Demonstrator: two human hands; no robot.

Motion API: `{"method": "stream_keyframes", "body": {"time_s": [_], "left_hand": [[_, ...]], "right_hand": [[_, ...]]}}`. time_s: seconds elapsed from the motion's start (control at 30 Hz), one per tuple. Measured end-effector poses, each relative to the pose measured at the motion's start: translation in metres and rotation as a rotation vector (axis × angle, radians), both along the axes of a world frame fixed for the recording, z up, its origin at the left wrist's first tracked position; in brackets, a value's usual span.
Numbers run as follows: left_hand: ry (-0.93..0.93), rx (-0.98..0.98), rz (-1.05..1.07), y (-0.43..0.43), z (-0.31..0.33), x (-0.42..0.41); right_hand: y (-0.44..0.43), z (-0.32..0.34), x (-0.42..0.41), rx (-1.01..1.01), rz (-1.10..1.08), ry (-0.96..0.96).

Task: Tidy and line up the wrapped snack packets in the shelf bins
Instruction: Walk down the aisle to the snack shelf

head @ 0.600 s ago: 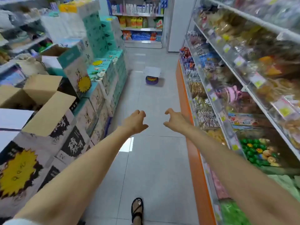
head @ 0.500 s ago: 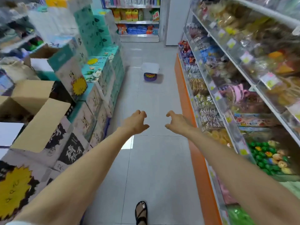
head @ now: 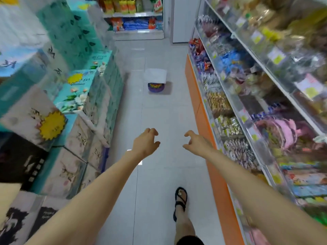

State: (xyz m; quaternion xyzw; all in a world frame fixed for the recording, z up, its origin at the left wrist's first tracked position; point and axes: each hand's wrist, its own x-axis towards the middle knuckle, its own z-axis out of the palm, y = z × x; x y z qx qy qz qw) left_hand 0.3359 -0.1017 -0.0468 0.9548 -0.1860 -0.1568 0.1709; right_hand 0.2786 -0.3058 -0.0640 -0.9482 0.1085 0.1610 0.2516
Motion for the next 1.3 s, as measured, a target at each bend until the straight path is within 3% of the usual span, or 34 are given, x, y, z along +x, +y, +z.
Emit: {"method": "stream_keyframes", "body": {"time_s": [0.5,0.9,1.3], "left_hand": [[0.101,-0.002,0.097,-0.128,0.006,0.32],[0.071,0.13,-0.049,-0.188,-0.022,0.626],[0.058,0.152,-0.182,-0.273,-0.021,0.871]], "right_hand": [[-0.128,0.015,0.34,-0.005,0.101,0.028],[-0.207,0.006,0.63,-0.083,0.085,0.074],[-0.297,-0.012,0.85,-0.029,0.017,0.114]]}}
